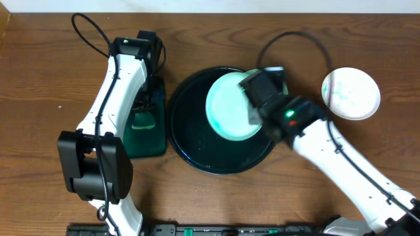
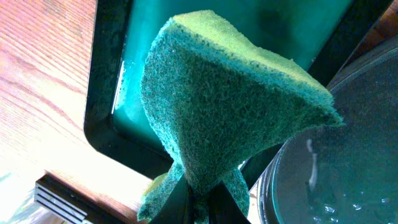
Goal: Clean dirty plates on tray and stack at the side
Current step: 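Carry the plate right and set it on the white plate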
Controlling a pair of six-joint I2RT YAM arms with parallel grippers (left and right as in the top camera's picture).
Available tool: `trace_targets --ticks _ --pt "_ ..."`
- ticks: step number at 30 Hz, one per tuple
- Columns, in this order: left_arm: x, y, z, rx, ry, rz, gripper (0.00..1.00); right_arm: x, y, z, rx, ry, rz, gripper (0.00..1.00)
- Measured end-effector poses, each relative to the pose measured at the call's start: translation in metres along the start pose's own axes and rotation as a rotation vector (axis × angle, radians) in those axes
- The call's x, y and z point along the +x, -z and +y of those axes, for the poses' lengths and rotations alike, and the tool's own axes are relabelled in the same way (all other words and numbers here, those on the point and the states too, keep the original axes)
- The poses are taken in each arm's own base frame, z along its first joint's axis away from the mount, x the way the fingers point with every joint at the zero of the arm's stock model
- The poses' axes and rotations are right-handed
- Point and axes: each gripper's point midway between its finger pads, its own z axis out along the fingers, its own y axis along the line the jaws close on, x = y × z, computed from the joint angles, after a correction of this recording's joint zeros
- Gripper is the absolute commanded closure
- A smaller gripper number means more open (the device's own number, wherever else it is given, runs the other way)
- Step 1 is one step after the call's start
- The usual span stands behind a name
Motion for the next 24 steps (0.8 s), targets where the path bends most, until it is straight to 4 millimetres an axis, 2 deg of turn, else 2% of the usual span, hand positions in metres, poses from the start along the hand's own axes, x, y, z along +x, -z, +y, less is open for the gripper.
trace_targets --ticks 5,10,19,23,24 --pt "0.000 0.000 0.000 0.000 -0.014 0.000 0.93 -0.014 -0.016 -0.042 -0.005 -0.250 0.055 0.99" --pt "0.000 0.000 0.000 -0.001 -0.015 0.000 0.93 -0.024 -0.030 -0.107 0.023 -0.490 0.100 0.99" --pt "0.000 0.000 0.000 0.000 -0.016 0.001 0.93 -0.013 -0.034 -0.230 0.165 -0.820 0.124 0.99" --pt "0.000 0.000 0.000 -0.001 -0.016 0.002 0.93 0.001 -0.042 -0.274 0.228 -0.933 0.144 0.99" --pt "0.001 0.000 0.000 -0.002 -0.016 0.002 0.93 0.003 -0.044 -0.278 0.235 -0.945 0.149 0.99"
